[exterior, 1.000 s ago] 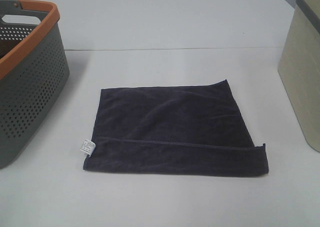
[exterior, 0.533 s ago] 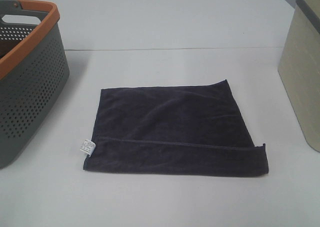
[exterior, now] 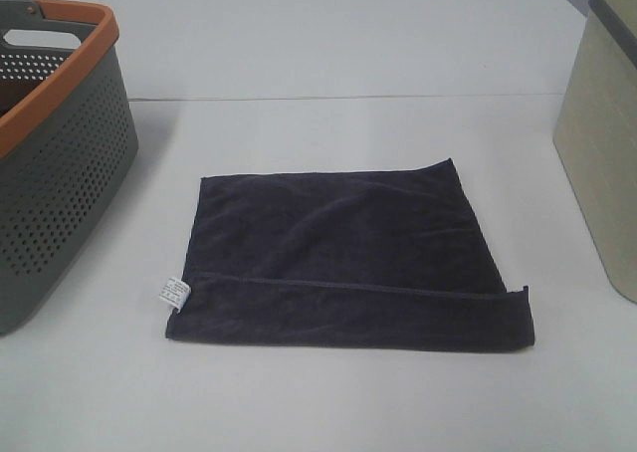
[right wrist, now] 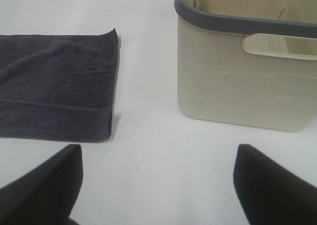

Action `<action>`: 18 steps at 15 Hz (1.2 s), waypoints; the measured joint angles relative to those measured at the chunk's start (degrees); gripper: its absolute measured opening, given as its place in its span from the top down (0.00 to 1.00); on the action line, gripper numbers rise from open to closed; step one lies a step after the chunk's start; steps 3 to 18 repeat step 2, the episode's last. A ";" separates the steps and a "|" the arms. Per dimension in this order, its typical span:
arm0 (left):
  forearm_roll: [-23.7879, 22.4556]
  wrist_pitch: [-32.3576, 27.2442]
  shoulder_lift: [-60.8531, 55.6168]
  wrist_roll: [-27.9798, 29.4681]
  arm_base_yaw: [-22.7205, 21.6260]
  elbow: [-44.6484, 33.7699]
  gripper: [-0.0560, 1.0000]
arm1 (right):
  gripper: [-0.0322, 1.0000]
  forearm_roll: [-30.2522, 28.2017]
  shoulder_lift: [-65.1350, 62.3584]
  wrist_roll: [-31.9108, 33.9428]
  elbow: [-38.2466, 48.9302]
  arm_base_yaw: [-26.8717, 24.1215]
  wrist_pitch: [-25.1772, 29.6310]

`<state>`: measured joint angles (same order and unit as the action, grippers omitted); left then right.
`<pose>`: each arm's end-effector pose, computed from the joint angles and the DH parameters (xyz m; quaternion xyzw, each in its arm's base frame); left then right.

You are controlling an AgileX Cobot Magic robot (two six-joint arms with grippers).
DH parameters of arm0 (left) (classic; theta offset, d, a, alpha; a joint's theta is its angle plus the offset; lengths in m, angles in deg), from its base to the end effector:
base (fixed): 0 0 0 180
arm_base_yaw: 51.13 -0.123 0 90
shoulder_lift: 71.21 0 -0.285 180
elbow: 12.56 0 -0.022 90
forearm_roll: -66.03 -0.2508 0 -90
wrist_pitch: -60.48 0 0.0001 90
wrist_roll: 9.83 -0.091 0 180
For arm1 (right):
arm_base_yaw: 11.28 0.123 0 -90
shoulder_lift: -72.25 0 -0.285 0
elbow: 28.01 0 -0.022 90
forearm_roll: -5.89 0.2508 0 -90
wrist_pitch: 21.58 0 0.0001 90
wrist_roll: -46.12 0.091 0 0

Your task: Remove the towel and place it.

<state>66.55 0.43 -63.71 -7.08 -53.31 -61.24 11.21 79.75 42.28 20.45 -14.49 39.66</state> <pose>-0.0048 -0.0009 0.2778 -0.0364 0.8483 -0.0072 0.5282 -0.0059 0.0077 0.2774 -0.0068 0.8526 0.0143 0.5223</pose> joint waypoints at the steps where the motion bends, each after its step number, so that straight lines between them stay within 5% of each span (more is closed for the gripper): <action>1: 0.00 0.00 0.00 0.00 0.00 0.00 0.22 | 0.25 0.00 0.00 0.00 0.00 0.00 0.00; 18: 0.00 0.00 0.00 0.00 0.00 0.00 0.22 | 0.25 0.00 0.00 0.00 0.00 0.00 0.00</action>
